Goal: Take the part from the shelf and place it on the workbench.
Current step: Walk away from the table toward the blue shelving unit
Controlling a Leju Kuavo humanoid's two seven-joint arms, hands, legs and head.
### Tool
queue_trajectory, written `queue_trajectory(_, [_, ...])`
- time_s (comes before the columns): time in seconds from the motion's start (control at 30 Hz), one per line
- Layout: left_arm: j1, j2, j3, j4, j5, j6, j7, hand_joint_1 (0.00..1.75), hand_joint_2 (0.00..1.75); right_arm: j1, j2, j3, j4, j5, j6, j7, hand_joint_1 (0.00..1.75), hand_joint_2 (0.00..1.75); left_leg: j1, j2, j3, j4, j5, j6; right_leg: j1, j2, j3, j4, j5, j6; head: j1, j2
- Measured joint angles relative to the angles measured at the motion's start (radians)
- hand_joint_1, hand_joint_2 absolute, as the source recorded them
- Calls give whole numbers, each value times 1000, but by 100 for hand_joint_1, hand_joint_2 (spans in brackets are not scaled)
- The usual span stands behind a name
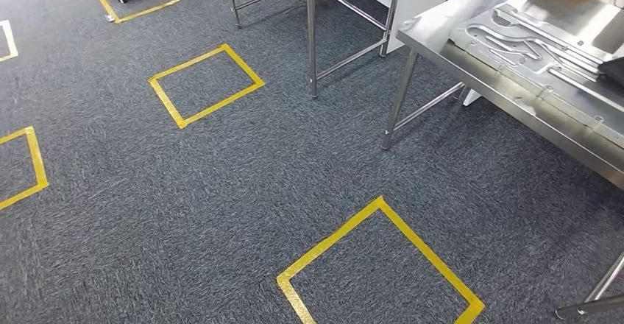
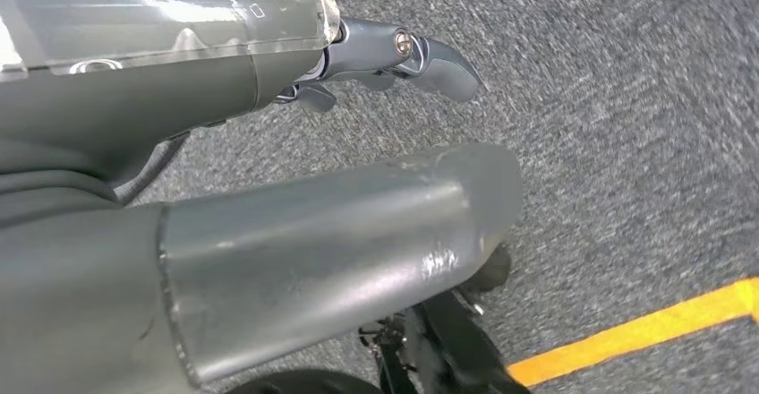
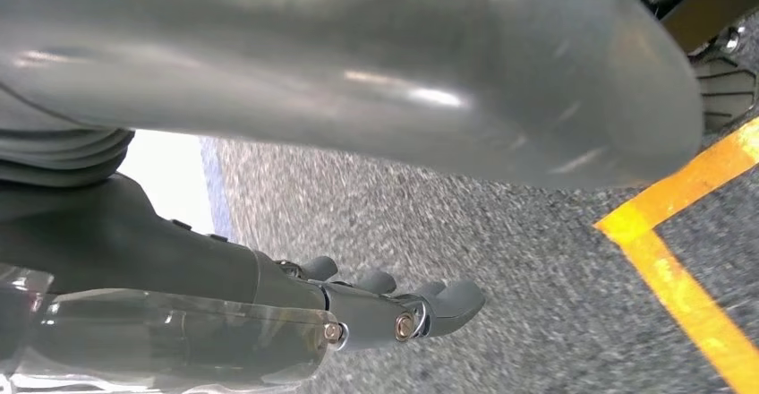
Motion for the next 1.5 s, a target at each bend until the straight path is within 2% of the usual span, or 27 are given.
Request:
queue_trajectory(0.07, [-2, 0, 0, -1, 0, 1, 0, 0, 0, -3, 0, -10, 0, -5, 2, 0, 0, 0, -7, 23, 29, -61, 14, 11, 5, -20, 6, 1, -5, 12, 3, 0])
queue_trajectory(0.13, [2, 0, 1, -1, 0, 2, 0, 0, 0, -12, 0, -20, 0, -8, 1, 0, 0, 0, -9, 2, 25, -65, 16, 22, 7, -36, 12, -1, -8, 23, 6, 0])
queue_trajectory(0.17, [3, 0, 1, -1, 0, 2, -1, 0, 0, -15, 0, -23, -1, -9, 0, -2, 0, 0, -8, -7, 27, -69, 20, 28, 5, -29, 14, 2, -13, 29, 7, 0])
queue_trajectory(0.23, [2, 0, 2, -1, -1, 3, -6, 0, 0, -19, 0, -30, -1, -9, -2, -8, 0, 0, -3, -28, 30, -79, 28, 42, 0, 22, -8, 58, -54, 38, 11, 0])
queue_trajectory(0.3, [-4, 0, 2, -1, -1, 3, -10, 0, 0, -19, -1, -38, 0, -9, -4, -12, 0, 0, -5, -51, 25, -80, 33, 51, -1, 75, -70, 185, -120, 40, 14, 0])
queue_trajectory(0.37, [-7, 0, 2, -1, -1, 3, -11, 0, 0, -19, -1, -44, 0, -9, -4, -12, 0, 0, -8, -80, 22, -79, 34, 53, 0, 87, -120, 273, -139, 38, 15, 0])
queue_trajectory(0.4, [-7, 1, 2, -1, -1, 3, -11, 0, 0, -19, -1, -46, 0, -9, -4, -13, 0, 0, -10, -95, 23, -79, 34, 53, 1, 90, -121, 265, -118, 34, 15, 0])
queue_trajectory(0.43, [-7, 1, 2, -1, -2, 3, -12, 0, 0, -19, -1, -48, 0, -9, -4, -13, 0, 0, -12, -110, 24, -78, 34, 52, 2, 97, -103, 219, -81, 29, 15, 0])
queue_trajectory(0.5, [-9, 0, 2, 0, -3, 2, -13, 0, 0, -20, -3, -51, 0, -9, -4, -15, 0, 0, -14, -135, 25, -75, 35, 50, 6, 139, -46, 85, -9, 9, 14, 0])
queue_trajectory(0.57, [-12, -2, 2, 0, -5, 2, -15, 0, 0, -22, -6, -54, 1, -9, -6, -18, 0, 0, -12, -156, 19, -74, 37, 42, 10, 170, -16, 10, 13, -5, 15, 0])
queue_trajectory(0.63, [-12, -2, 2, 0, -5, 3, -15, 0, 0, -27, -6, -55, 2, -7, -8, -20, 0, 0, -9, -177, 11, -77, 42, 28, 12, 156, -12, -4, 15, -10, 18, 0])
queue_trajectory(0.67, [-11, -1, 2, 1, -5, 3, -16, 0, 0, -29, -6, -55, 2, -6, -9, -20, 0, 0, -9, -176, 10, -75, 42, 24, 10, 143, -7, -13, 19, -11, 18, 0])
queue_trajectory(0.73, [-11, 1, 2, 1, -6, 3, -16, 0, 0, -29, -4, -55, 3, -5, -9, -20, 0, 0, -11, -132, -10, -32, 14, 14, 3, 115, 7, -36, 29, -17, 13, 0])
queue_trajectory(0.8, [-15, 2, 2, 1, -6, 4, -17, 0, 0, -25, -4, -57, 5, -4, -9, -20, 0, 0, -7, -75, -67, 88, -52, 3, 2, 84, 14, -44, 30, -20, 7, 0])
queue_trajectory(0.87, [-16, 3, 2, 1, -6, 4, -17, 0, 0, -24, -4, -60, 6, -4, -9, -20, 0, 0, 3, -58, -119, 192, -88, -10, 0, 52, 16, -42, 25, -17, 5, 0])
queue_trajectory(0.9, [-15, 4, 2, 1, -6, 4, -17, 0, 0, -24, -4, -61, 6, -4, -9, -20, 0, 0, 8, -54, -121, 194, -78, -16, -2, 37, 17, -40, 21, -13, 5, 0])
queue_trajectory(0.93, [-14, 4, 2, 1, -6, 4, -17, 0, 0, -25, -4, -62, 7, -4, -9, -20, 0, 0, 14, -47, -102, 157, -51, -23, -6, 23, 20, -36, 16, -7, 5, 0])
queue_trajectory(1.0, [-14, 4, 2, 1, -6, 4, -17, 0, 0, -27, -5, -63, 7, -4, -9, -20, 0, 0, 23, -8, -34, 29, 10, -35, -10, -2, 25, -22, 1, 11, 3, 0])
queue_trajectory(1.07, [-17, 2, 2, 2, -6, 3, -17, 0, 0, -28, -7, -65, 8, -3, -10, -20, 0, 0, 25, 25, 0, -40, 32, -27, -8, -23, 29, -7, -16, 30, 2, 0])
queue_trajectory(1.13, [-17, 2, 2, 2, -7, 4, -17, 0, 0, -32, -8, -67, 8, -2, -10, -20, 0, 0, 21, 13, -5, -40, 30, -5, -9, -41, 35, -5, -22, 44, 5, 0])
queue_trajectory(1.17, [-16, 3, 2, 2, -7, 4, -17, 0, 0, -34, -8, -67, 9, 0, -10, -20, 0, 0, 19, 0, -7, -40, 31, 5, -12, -39, 39, -6, -26, 50, 8, 0])
queue_trajectory(1.23, [-15, 5, 2, 2, -7, 4, -17, 0, 0, -37, -7, -68, 10, 3, -10, -20, 0, 0, 17, -22, -10, -44, 35, 20, -18, 6, 25, 31, -60, 57, 13, 0])
queue_trajectory(1.3, [-18, 5, 2, 2, -8, 4, -17, 0, 0, -35, -6, -69, 13, 4, -10, -21, 0, 0, 11, -43, -13, -46, 38, 31, -16, 65, -34, 146, -126, 52, 17, 0])
queue_trajectory(1.37, [-21, 5, 2, 2, -8, 4, -17, 0, 0, -32, -6, -70, 14, 5, -10, -21, 0, 0, 0, -72, -16, -46, 39, 39, -8, 83, -102, 265, -163, 40, 17, 0])
queue_trajectory(1.4, [-21, 5, 2, 2, -8, 4, -17, 0, 0, -31, -6, -70, 15, 5, -10, -21, 0, 0, -5, -88, -16, -46, 40, 41, -1, 86, -118, 282, -152, 30, 17, 0])
queue_trajectory(1.43, [-21, 5, 2, 2, -8, 4, -17, 0, 0, -31, -6, -70, 15, 5, -10, -21, 0, 0, -10, -105, -14, -46, 40, 42, 6, 91, -115, 260, -121, 19, 17, 0])
queue_trajectory(1.5, [-21, 3, 2, 2, -9, 4, -17, 0, 0, -31, -7, -70, 15, 5, -10, -21, 0, 0, -15, -134, -10, -46, 40, 43, 25, 127, -71, 141, -37, -11, 17, 0])
